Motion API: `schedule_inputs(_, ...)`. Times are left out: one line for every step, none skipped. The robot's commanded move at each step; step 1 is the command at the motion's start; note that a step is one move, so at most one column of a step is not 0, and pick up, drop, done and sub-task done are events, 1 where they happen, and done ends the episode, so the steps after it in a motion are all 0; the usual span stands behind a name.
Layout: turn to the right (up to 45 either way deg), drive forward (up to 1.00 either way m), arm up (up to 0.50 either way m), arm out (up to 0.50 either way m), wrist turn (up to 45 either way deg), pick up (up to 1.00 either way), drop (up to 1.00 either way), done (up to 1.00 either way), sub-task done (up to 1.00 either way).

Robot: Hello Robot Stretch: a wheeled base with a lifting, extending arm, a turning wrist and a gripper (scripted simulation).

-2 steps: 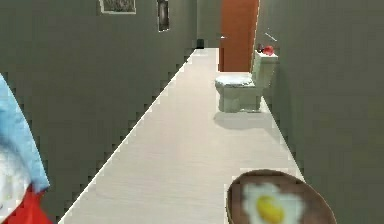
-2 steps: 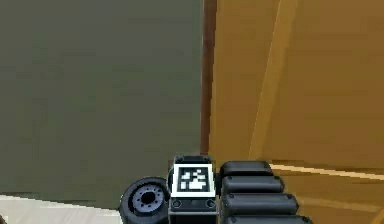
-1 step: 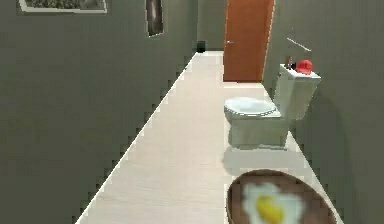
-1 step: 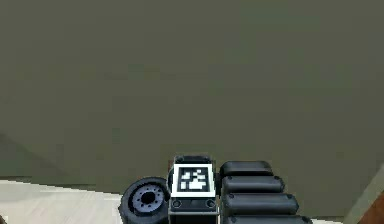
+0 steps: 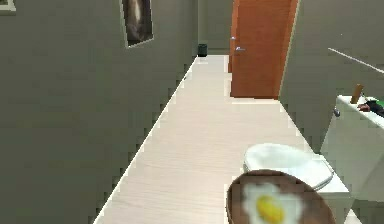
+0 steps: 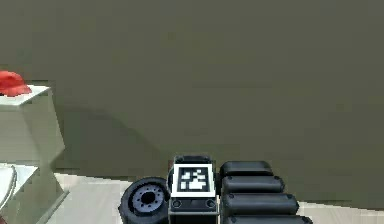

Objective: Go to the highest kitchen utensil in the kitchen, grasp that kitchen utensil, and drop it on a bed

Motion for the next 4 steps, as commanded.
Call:
schedule_inputs(0.0, 0.85, 0.0, 0.0, 0.0, 0.0, 0.0, 0.0, 0.0)
schedule_inputs(6.0, 0.0, 0.0, 0.0, 0.0, 0.0, 0.0, 0.0, 0.0)
schedule_inputs(0.0, 1.0, 0.0, 0.0, 0.0, 0.0, 0.0, 0.0, 0.0)
schedule_inputs(0.0, 1.0, 0.0, 0.0, 0.0, 0.0, 0.0, 0.0, 0.0)
